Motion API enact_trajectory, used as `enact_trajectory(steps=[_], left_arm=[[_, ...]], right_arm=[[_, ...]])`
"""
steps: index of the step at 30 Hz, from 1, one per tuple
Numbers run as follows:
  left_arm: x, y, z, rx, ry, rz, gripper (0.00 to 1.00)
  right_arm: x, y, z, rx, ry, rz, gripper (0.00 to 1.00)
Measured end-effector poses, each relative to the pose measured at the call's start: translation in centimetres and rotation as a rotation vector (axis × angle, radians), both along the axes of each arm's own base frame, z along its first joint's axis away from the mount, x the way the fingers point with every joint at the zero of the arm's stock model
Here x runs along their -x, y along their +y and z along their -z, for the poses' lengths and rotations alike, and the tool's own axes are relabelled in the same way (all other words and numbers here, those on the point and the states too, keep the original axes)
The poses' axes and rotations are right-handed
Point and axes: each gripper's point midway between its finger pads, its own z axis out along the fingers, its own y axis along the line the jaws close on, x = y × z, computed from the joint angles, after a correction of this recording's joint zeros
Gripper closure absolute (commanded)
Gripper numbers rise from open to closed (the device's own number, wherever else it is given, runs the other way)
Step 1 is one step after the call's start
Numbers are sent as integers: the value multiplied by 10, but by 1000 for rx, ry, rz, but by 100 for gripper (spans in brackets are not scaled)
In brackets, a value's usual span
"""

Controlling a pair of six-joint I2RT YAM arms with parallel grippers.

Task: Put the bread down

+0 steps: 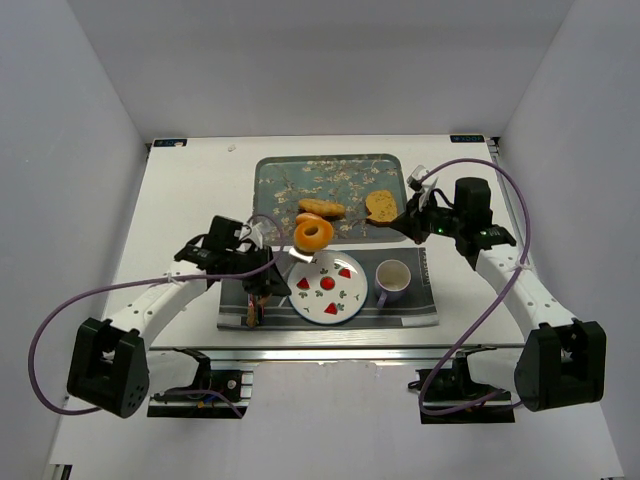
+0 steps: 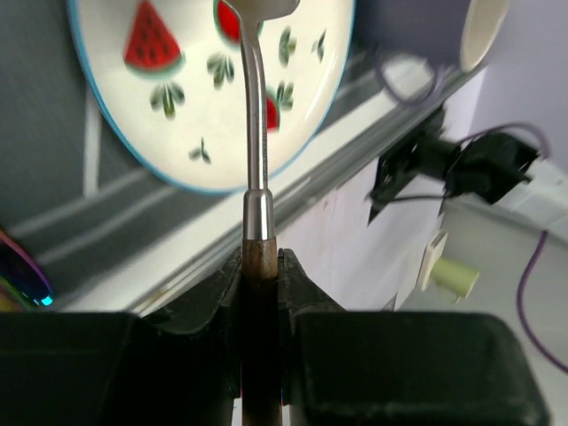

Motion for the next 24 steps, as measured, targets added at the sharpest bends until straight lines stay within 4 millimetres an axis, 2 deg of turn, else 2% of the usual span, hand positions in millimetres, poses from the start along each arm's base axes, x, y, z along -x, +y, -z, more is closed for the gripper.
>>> enact_trajectory(steps=[6, 10, 15, 24], left_arm=[[40, -11, 19, -104, 69, 111, 100], [59, -6, 34, -216, 126, 147, 100], [67, 9, 41, -356, 155, 145, 100], [57, 29, 21, -576, 101, 134, 100]], right_arm=[[-3, -1, 3, 5, -2, 5, 100], [-5, -1, 6, 9, 7, 6, 100], [-6, -1, 8, 10, 10, 7, 100], [-7, -1, 8, 10, 10, 8, 100]])
